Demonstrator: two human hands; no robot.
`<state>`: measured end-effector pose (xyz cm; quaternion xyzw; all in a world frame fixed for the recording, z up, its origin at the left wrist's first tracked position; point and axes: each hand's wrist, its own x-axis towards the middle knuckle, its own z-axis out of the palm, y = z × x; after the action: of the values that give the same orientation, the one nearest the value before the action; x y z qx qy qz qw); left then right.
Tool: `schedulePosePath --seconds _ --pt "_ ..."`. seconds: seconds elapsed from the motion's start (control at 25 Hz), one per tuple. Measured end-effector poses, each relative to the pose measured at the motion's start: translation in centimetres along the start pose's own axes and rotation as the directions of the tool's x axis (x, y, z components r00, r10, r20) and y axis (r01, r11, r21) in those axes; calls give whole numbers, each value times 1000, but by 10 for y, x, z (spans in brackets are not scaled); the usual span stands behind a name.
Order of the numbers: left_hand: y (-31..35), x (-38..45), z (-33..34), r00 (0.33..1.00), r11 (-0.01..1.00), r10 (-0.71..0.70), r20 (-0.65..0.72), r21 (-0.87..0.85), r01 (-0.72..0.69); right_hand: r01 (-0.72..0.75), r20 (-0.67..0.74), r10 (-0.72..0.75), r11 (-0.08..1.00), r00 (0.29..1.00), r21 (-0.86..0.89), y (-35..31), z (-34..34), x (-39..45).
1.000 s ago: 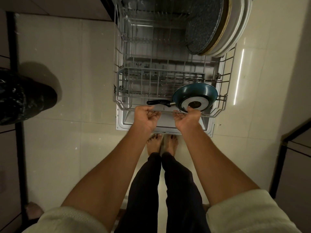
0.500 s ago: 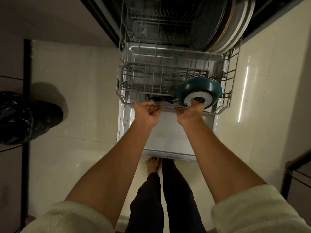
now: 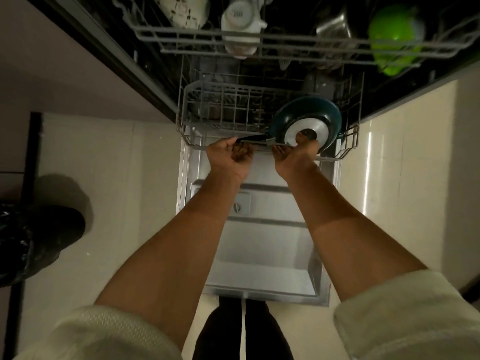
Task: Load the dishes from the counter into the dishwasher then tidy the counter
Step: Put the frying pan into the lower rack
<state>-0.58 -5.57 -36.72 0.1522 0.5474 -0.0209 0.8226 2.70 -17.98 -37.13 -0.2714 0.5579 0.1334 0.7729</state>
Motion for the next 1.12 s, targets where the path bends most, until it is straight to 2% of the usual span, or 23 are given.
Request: schedulePosePath --seconds 0.24,0.4,0.68,0.84,1.0,1.12 --pt "18 33 46 989 1000 -17 149 -13 19 55 110 -56 998 992 15 -19 51 22" --pt "27 43 67 984 999 -31 174 -36 38 99 138 -94 994 986 -35 -27 68 31" --pt "36 46 97 979 997 25 200 -73 -11 126 130 -110 985 985 -117 -37 85 47" --pt "38 52 92 974 999 36 223 -43 -27 135 165 -113 983 980 -128 -35 81 45" --pt "40 61 75 962 1000 -28 273 9 26 148 189 -122 980 974 -135 -30 74 45" --pt "32 55 51 975 998 -10 222 67 -5 147 212 -109 974 971 -172 -16 56 40"
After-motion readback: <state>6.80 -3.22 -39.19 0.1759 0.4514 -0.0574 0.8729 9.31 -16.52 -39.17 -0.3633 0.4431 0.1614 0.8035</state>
